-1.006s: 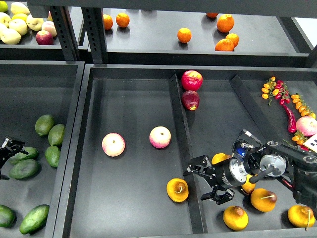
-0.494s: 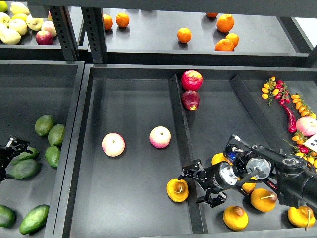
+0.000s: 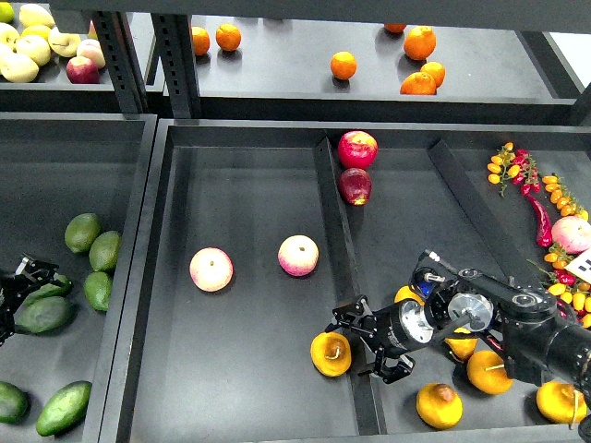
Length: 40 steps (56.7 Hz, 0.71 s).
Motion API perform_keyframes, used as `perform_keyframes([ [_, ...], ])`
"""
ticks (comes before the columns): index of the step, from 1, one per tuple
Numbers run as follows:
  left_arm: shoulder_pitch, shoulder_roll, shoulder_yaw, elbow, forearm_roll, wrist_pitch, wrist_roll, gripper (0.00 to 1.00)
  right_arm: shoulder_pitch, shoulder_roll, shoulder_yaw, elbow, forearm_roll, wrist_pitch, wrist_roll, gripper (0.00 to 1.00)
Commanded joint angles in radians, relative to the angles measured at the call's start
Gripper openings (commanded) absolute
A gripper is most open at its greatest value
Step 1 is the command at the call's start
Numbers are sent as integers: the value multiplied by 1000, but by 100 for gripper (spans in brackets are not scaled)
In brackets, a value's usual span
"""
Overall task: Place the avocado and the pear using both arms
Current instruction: 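Lower the open right gripper around the yellow pear, then close the right gripper on the yellow pear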
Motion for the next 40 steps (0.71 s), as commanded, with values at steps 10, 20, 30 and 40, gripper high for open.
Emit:
perform_keyframes([
  [10, 1, -2, 0, 0, 0, 0, 0, 99, -16, 23, 0, -19, 0, 0, 0, 100],
  [20, 1, -2, 0, -1, 0, 0, 0, 99, -26, 43, -1, -26, -2, 0, 0, 100],
  [30, 1, -2, 0, -3, 0, 0, 0, 99, -27, 43, 0, -29, -29, 0, 0, 100],
  [40, -1, -6, 0, -5, 0, 0, 0, 99, -26, 43, 0, -42, -43, 0, 0, 100],
])
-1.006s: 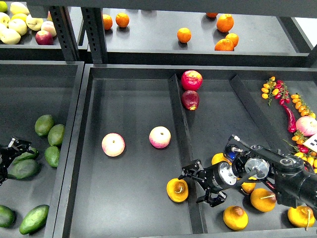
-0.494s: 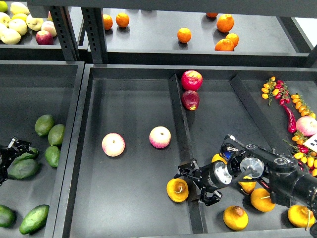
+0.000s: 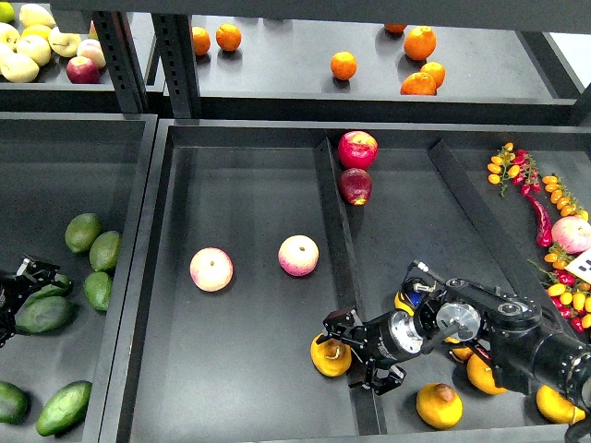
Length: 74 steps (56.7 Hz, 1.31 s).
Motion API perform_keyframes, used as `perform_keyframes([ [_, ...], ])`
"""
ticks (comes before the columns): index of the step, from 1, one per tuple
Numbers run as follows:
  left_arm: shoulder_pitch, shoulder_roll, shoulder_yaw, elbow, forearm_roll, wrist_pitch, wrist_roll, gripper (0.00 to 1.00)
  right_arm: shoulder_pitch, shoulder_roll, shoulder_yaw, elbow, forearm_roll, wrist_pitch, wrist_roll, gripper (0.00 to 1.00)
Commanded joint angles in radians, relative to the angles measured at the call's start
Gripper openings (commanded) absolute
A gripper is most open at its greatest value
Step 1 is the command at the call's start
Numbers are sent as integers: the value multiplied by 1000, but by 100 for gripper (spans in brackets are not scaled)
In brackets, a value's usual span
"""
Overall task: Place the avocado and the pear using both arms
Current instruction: 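Close the right gripper on the yellow pear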
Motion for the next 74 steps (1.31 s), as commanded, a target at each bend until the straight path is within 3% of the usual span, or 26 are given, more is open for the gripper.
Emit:
perform_keyframes([
  [1, -2, -2, 0, -2, 0, 0, 0, 99, 1, 0, 0, -8, -6, 0, 0, 100],
  [18, 0, -2, 0, -8, 0, 0, 0, 99, 1, 6, 11, -20, -6, 0, 0, 99],
  [40, 0, -9, 0, -8, 0, 0, 0, 99, 0, 18, 13, -20, -6, 0, 0, 89],
  [68, 0, -11, 0, -8, 0, 0, 0, 99, -9, 44, 22, -61, -77, 0, 0, 65],
  [74, 0, -11, 0, -8, 0, 0, 0, 99, -31, 44, 56, -72, -78, 0, 0, 46],
])
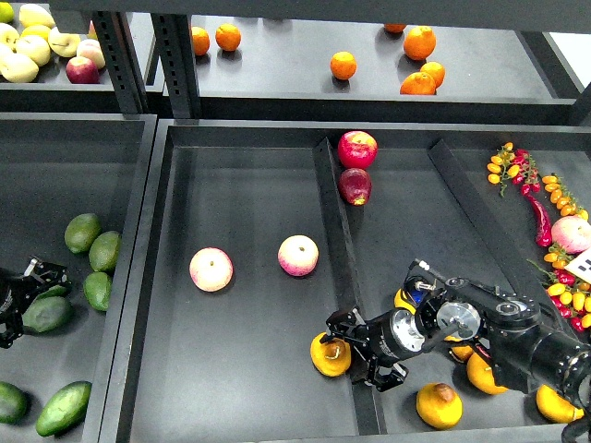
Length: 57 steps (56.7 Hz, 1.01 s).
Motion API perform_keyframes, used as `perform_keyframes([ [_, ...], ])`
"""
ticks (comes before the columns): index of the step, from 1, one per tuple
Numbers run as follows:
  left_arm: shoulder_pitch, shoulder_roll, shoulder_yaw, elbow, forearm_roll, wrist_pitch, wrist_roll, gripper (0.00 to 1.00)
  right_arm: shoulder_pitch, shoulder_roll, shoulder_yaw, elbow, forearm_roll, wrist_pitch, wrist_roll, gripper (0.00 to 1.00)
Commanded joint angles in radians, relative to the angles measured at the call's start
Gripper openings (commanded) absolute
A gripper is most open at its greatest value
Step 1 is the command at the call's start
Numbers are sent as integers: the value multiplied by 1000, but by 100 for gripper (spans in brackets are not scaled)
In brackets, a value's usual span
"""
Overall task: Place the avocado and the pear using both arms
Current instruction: 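Close the right gripper on the yellow pear, then lift the pear over the divider into the pear bin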
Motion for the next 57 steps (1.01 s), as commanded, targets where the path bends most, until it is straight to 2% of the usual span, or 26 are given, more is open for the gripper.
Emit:
perform_keyframes([
  [1, 0, -2, 0, 0, 0, 0, 0, 99, -23, 0, 24, -12, -3, 0, -1, 43],
  [3, 0, -6, 0, 0, 0, 0, 0, 99, -31, 0, 29, -17, -1, 0, -1, 36],
  [8, 0, -9, 0, 0, 0, 0, 0, 99, -48, 0, 32, -29, -1, 0, -1, 27],
  [10, 0, -9, 0, 0, 0, 0, 0, 99, -56, 0, 35, -40, 3, 0, -1, 18],
  [13, 0, -9, 0, 0, 0, 0, 0, 99, -65, 0, 50, -44, 3, 0, -1, 17],
  [20, 0, -9, 0, 0, 0, 0, 0, 99, -83, 2, 87, -74, 16, 0, -1, 3],
  [46, 2, -15, 0, 0, 0, 0, 0, 99, -105, 17, 136, -112, 80, 0, -1, 1],
  [57, 0, -15, 1, -2, 0, 0, 0, 99, -59, -1, 134, -110, 140, 0, -1, 1],
])
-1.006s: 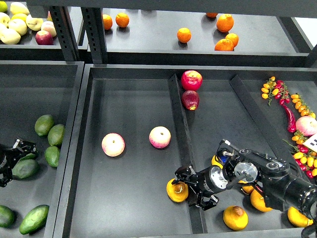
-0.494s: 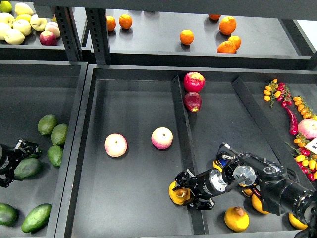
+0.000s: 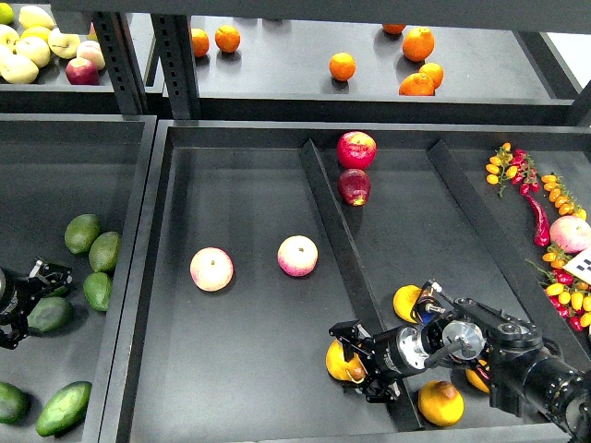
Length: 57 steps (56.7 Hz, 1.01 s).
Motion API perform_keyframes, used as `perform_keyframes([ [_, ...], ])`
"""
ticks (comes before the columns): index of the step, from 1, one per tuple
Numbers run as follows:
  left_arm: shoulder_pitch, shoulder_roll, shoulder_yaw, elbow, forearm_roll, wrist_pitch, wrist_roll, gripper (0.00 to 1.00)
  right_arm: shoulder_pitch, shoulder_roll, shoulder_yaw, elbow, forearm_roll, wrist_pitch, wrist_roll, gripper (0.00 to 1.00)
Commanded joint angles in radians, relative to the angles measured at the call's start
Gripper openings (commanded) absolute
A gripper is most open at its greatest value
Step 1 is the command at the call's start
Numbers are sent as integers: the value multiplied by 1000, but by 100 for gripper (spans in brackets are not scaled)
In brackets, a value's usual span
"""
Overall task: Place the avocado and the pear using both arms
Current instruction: 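Lift the pear over the divider into the pear bin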
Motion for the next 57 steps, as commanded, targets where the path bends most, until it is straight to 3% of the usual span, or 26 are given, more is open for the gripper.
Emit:
perform_keyframes([
  [1, -2, -2, 1, -1, 0, 0, 0, 99, 35, -14, -1, 1, 39, 1, 0, 1],
  [23, -3, -6, 1, 0, 0, 0, 0, 99, 159, -21, -15, 10, 176, 1, 0, 1],
  [43, -6, -8, 0, -1, 0, 0, 0, 99, 198, -251, -87, 76, 304, 1, 0, 1],
  [57, -6, -12, 0, 0, 0, 0, 0, 99, 170, -307, -168, 96, 383, 1, 0, 1],
])
